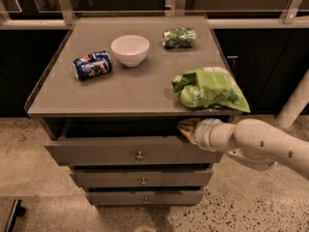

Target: Open top drawer

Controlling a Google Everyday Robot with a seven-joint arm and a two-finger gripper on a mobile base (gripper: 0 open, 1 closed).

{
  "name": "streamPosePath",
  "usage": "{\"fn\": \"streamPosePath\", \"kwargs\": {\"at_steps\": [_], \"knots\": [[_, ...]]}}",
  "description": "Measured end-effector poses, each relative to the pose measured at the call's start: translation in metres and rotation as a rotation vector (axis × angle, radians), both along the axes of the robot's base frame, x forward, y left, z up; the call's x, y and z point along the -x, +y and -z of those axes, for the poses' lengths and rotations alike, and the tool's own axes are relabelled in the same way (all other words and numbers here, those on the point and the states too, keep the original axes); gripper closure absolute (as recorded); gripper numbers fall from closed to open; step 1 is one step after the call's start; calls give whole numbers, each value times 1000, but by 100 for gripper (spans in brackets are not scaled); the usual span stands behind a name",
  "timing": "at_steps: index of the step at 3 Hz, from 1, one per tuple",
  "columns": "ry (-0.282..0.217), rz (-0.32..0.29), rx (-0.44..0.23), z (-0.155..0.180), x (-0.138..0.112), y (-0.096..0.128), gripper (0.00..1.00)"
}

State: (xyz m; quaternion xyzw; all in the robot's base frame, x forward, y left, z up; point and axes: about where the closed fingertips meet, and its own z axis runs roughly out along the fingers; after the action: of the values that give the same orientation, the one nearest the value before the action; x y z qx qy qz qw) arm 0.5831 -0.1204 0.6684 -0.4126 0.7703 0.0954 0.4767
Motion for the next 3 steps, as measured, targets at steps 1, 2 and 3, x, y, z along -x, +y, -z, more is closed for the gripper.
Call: {"fn": "streamPosePath", "kwargs": {"at_steps": [1,2,3], "knots": [[0,0,0,-4,0,0,100],[24,-39,2,-4,14,3,100],[38,-54,-5,-9,30,6,100]]}}
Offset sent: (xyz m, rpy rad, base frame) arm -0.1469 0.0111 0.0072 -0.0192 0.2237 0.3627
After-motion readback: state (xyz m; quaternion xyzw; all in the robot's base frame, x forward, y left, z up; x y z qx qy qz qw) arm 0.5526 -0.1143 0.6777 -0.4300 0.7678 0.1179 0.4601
